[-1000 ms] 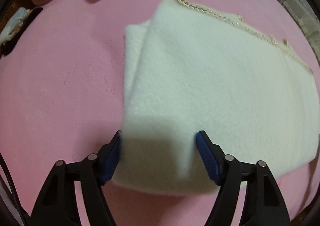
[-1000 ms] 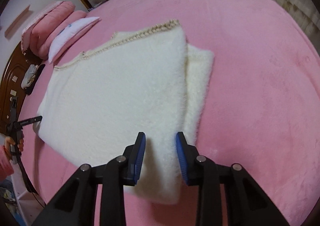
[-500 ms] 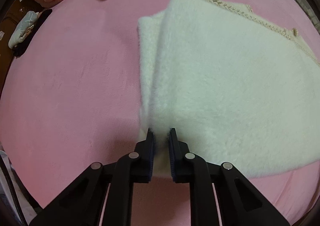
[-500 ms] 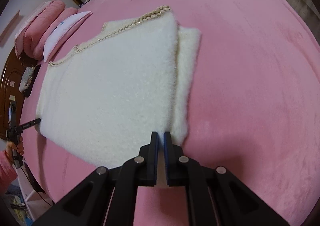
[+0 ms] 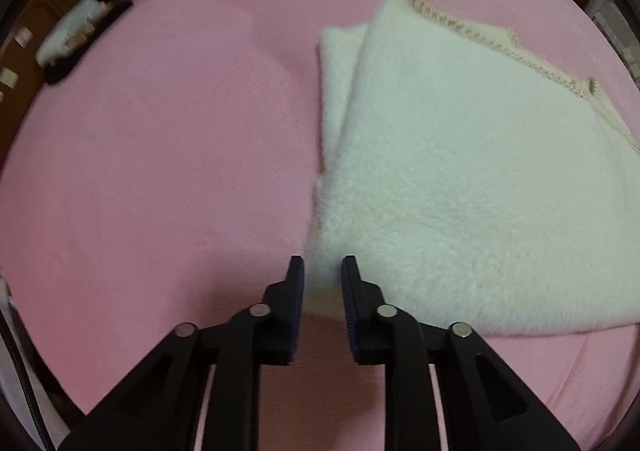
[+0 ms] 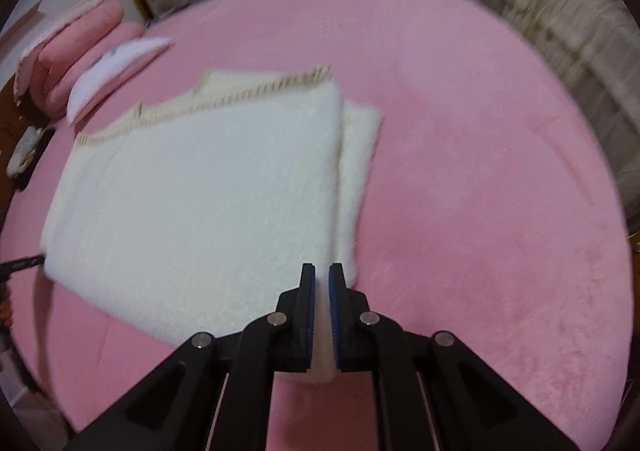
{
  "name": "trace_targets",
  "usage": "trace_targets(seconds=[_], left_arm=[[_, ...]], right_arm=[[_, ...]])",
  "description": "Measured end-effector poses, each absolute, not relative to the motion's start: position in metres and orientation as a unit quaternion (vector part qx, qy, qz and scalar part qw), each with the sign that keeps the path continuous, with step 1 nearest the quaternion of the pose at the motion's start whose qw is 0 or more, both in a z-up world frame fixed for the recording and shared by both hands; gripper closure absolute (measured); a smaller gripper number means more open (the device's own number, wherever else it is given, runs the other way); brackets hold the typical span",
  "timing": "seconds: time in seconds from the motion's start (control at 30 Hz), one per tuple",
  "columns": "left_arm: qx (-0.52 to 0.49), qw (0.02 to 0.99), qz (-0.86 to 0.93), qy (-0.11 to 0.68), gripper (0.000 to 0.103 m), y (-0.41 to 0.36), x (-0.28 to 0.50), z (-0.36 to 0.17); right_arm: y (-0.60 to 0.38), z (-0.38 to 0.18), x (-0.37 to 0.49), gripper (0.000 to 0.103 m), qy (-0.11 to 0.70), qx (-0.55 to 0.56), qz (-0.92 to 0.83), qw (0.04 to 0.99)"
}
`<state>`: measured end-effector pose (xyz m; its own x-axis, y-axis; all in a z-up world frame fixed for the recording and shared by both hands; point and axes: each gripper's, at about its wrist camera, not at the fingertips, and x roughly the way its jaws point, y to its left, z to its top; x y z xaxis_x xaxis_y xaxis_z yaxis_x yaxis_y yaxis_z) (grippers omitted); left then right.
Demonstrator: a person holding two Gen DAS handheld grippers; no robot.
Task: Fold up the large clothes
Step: 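Open both tools and lift them off the folded cardigan, then press the folded cardigan flat with both closed tools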
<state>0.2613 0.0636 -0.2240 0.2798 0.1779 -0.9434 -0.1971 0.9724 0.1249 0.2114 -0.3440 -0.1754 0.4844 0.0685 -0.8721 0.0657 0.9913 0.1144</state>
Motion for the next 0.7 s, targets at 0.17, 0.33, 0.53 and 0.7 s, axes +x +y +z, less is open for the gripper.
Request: trace_targets(seconds=[0.17,0.33,0.53,0.7], left_arm=[[-0.059,0.843,0.107,0.524,0.083,0.036,0.226,-0.178],[-0.114,0.823,-0.006,0.557,0.083,-0.034,0.222,-0.175],[-0.106,0.769,-0.093,0.624,0.094,-0.112,0.233,-0.207],[-0.123,0.741,-0.093,0.654,0.101,-0.119,0.249,-0.224]], right_arm=[[-0.334,-0.139,0.188,0.097,0.440,0.115,-0.035,0.890],[-0.277,-0.156,0.176,0.097,0.468,0.234,0.042,0.851],[-0.178,-0.186,0.187,0.101,0.489,0.267,0.100,0.824],[-0.146,-0.202,0.206,0.101,0.502,0.303,0.114,0.802]])
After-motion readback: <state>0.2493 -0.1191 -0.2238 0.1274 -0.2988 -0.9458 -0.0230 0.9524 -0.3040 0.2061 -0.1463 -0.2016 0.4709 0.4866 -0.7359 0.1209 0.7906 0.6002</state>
